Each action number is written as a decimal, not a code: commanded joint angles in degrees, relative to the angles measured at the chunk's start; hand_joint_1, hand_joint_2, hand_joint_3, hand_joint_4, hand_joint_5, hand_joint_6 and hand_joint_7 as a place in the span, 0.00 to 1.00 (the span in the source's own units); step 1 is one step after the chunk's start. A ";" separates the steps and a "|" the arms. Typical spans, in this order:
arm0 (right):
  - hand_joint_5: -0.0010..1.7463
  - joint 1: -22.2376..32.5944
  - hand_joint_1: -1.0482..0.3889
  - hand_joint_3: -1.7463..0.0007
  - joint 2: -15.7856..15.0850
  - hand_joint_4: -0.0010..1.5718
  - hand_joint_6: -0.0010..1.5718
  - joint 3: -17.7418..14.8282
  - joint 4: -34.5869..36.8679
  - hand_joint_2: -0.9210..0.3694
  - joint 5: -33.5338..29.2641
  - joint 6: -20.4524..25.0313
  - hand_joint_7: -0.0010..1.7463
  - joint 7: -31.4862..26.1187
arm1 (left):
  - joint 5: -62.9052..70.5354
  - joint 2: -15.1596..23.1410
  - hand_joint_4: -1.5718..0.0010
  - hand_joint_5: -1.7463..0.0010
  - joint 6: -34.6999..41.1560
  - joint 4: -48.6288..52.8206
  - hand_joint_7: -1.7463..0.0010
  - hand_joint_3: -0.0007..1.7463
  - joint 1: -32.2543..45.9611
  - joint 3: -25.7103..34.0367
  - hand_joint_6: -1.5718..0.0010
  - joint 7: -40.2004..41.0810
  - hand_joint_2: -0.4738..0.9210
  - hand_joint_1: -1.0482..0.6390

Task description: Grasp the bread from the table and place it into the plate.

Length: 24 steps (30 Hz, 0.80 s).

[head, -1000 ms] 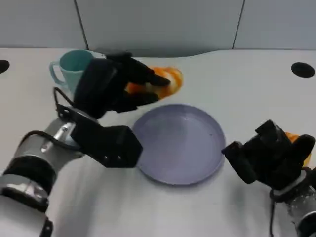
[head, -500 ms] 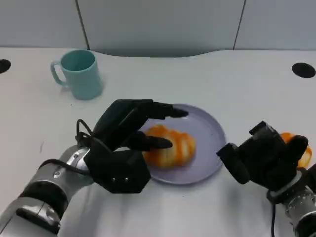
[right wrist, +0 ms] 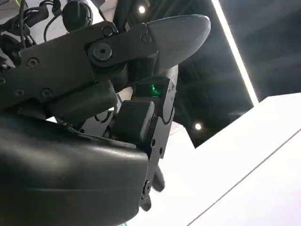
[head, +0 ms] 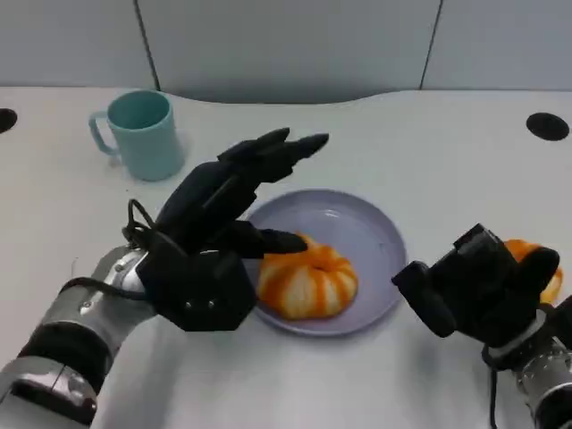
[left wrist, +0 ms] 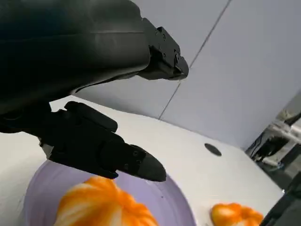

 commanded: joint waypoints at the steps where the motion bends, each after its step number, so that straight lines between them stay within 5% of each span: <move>1: 0.90 -0.43 0.35 0.93 -0.98 0.65 0.90 0.22 -0.18 0.00 -0.55 -2.68 0.05 -1.47 | -27.42 -2.82 0.90 0.96 4.94 -8.79 0.99 0.15 7.14 9.62 0.87 -22.89 1.00 0.10; 8: 0.94 -0.15 0.33 0.93 -0.96 0.68 0.96 0.77 -0.13 0.00 -1.09 -3.12 0.08 -2.54 | -57.15 -2.95 0.88 0.94 30.46 -29.92 0.99 0.17 19.29 17.57 0.88 -45.27 1.00 0.05; 10: 0.81 -0.22 0.35 0.92 -0.60 0.68 0.88 0.22 0.07 0.00 -0.64 -3.91 0.04 -2.69 | -67.18 -1.77 0.90 0.94 42.52 -36.77 1.00 0.20 24.07 20.42 0.92 -51.20 1.00 0.07; 13: 0.83 -0.19 0.34 0.93 -0.54 0.70 0.91 0.69 -0.08 0.00 -1.46 -4.95 0.05 -3.85 | -76.93 -0.46 0.90 0.93 55.49 -41.35 1.00 0.21 28.82 24.10 0.92 -57.37 1.00 0.08; 17: 0.80 -0.92 0.39 0.94 -0.74 0.68 0.88 0.23 0.89 0.00 -0.11 0.60 0.04 -2.09 | -80.72 -1.38 0.87 0.89 61.44 -41.95 0.99 0.22 32.87 28.56 0.93 -61.81 1.00 0.06; 20: 0.74 -0.63 0.38 0.93 -0.36 0.70 0.86 0.21 0.38 0.00 -0.20 -0.71 0.02 -1.71 | -80.42 -1.61 0.87 0.86 62.74 -38.16 0.99 0.23 34.23 31.52 0.92 -65.81 1.00 0.03; 23: 0.72 -0.65 0.38 0.93 -0.67 0.71 0.87 0.54 0.26 0.00 -0.44 0.07 0.02 -1.33 | -78.97 -1.83 0.89 0.77 62.28 -32.73 0.98 0.21 34.84 33.81 0.89 -70.19 1.00 0.04; 24: 0.72 -0.63 0.38 0.93 -0.81 0.71 0.88 0.60 0.13 0.00 -0.50 0.11 0.02 -1.30 | -78.24 -2.01 0.95 0.66 61.82 -31.13 0.98 0.21 34.82 34.33 0.88 -71.22 1.00 0.03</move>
